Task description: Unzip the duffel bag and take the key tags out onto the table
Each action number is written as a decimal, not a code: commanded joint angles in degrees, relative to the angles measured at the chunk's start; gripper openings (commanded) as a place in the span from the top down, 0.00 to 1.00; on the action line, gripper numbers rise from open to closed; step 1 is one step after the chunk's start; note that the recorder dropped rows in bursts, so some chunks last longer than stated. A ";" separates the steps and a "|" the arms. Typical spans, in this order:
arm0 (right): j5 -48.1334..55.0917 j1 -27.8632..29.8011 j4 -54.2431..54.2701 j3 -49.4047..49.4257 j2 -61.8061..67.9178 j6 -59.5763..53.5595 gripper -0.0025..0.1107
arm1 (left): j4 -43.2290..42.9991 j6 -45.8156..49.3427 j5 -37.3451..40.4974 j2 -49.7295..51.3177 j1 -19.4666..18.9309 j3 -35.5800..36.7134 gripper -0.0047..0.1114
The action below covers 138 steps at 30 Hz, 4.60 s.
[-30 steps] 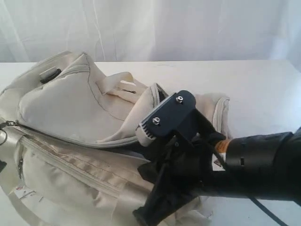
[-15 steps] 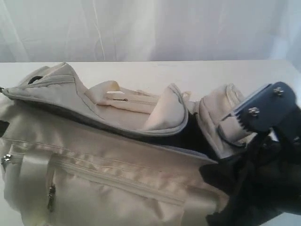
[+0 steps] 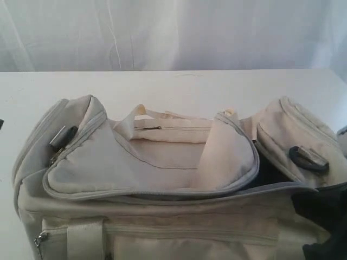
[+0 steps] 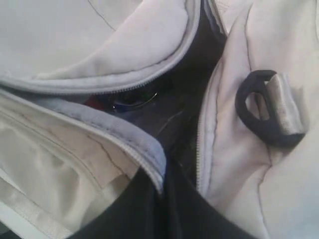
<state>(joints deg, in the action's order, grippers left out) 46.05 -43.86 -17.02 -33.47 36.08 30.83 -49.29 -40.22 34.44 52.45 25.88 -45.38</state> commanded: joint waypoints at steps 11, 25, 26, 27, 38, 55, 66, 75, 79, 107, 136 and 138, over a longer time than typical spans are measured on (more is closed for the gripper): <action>-18.02 0.47 1.30 -0.51 -0.48 2.70 0.37 | 7.64 1.87 -0.37 -0.41 -0.22 -0.12 0.32; 1.58 0.25 38.10 -1.01 -1.98 -19.74 0.39 | 20.75 13.74 -9.20 2.31 -0.22 -0.12 0.43; 2.48 0.25 38.23 -1.35 -2.31 -20.12 0.39 | 20.75 13.91 -9.20 3.15 -0.22 -0.12 0.43; 3.38 0.25 37.95 -2.01 -3.03 -20.11 0.39 | 20.86 14.40 -8.83 4.01 -0.22 -0.12 0.43; 11.04 0.25 -0.87 -5.82 -4.59 0.44 0.39 | 23.41 14.50 -9.22 6.73 -0.22 -0.12 0.43; 9.12 0.25 -22.97 0.71 10.96 22.60 0.39 | 25.88 14.50 -12.08 9.84 -0.22 -0.12 0.43; 4.20 0.53 -31.73 0.79 22.71 32.60 0.39 | 26.75 14.50 -15.04 13.91 -0.22 -0.12 0.43; 3.98 0.53 -38.82 0.83 27.53 37.61 0.95 | 26.75 14.77 -15.16 15.66 -0.22 -0.12 0.72; 3.98 0.53 -51.14 0.83 29.68 47.04 0.98 | 26.75 17.14 -11.65 15.66 -0.22 -0.12 0.96; -28.93 30.12 -82.93 -31.35 63.07 66.45 0.98 | 56.31 33.37 4.73 -2.81 10.23 0.08 0.96; -60.12 29.61 -66.63 -8.74 31.65 66.01 0.35 | 45.37 31.25 -6.06 -0.99 10.23 0.08 0.39; -65.55 29.61 -70.90 -5.56 29.12 71.24 0.35 | 45.26 31.24 -6.44 0.12 10.23 0.08 0.39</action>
<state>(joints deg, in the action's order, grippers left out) -12.39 -14.04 -83.40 -43.00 68.12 96.29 -3.42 -8.39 28.80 51.30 35.81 -45.15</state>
